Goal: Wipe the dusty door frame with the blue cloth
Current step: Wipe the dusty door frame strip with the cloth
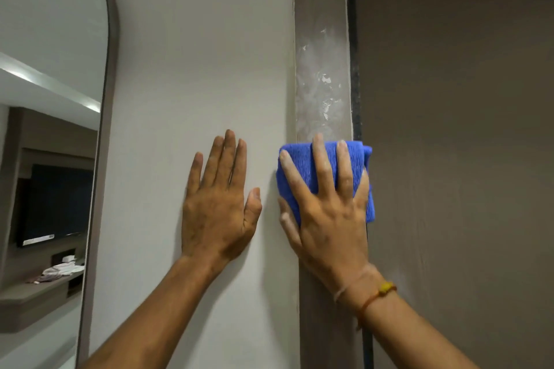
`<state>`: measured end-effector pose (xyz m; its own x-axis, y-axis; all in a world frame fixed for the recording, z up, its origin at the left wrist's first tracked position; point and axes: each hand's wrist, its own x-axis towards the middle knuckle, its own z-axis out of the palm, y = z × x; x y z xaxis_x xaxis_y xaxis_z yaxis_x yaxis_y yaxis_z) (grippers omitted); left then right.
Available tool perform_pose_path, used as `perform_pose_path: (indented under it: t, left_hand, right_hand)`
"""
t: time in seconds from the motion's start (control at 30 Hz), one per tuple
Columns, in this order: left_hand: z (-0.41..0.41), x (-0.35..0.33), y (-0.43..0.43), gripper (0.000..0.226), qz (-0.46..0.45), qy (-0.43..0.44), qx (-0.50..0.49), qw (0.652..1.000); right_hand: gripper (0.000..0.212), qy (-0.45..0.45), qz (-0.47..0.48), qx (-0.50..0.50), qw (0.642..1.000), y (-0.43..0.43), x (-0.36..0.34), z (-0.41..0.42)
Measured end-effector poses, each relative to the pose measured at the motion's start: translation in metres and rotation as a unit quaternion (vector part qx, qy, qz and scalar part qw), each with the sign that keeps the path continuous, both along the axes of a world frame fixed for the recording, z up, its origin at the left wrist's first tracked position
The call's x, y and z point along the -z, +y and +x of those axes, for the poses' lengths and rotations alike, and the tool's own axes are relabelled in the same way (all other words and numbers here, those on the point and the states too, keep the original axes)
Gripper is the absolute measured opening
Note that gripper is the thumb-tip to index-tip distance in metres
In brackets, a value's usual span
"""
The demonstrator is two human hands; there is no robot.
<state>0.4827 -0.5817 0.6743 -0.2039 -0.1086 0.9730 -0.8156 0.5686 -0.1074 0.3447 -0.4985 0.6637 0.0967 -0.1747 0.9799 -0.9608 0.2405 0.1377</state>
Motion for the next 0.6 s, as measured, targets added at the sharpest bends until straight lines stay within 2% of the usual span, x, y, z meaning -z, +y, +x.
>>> perform_pose_path:
  t: [0.17, 0.33, 0.43, 0.6]
  left_hand:
    - [0.001, -0.001, -0.002, 0.069, 0.001, 0.002, 0.001, 1.000]
    - [0.001, 0.001, -0.001, 0.068, 0.000, 0.000, 0.003, 1.000]
    - [0.000, 0.001, -0.001, 0.068, 0.000, 0.008, 0.008, 1.000]
    - [0.001, 0.000, -0.002, 0.069, 0.001, 0.000, 0.006, 1.000]
  right_hand:
    - [0.067, -0.020, -0.013, -0.003, 1.000, -0.002, -0.039, 0.005]
    - [0.070, -0.043, -0.011, -0.006, 0.999, -0.001, 0.015, 0.010]
    - [0.073, -0.026, 0.008, -0.009, 1.000, 0.003, 0.026, 0.006]
    - [0.068, 0.011, 0.006, -0.017, 1.000, 0.006, -0.021, 0.000]
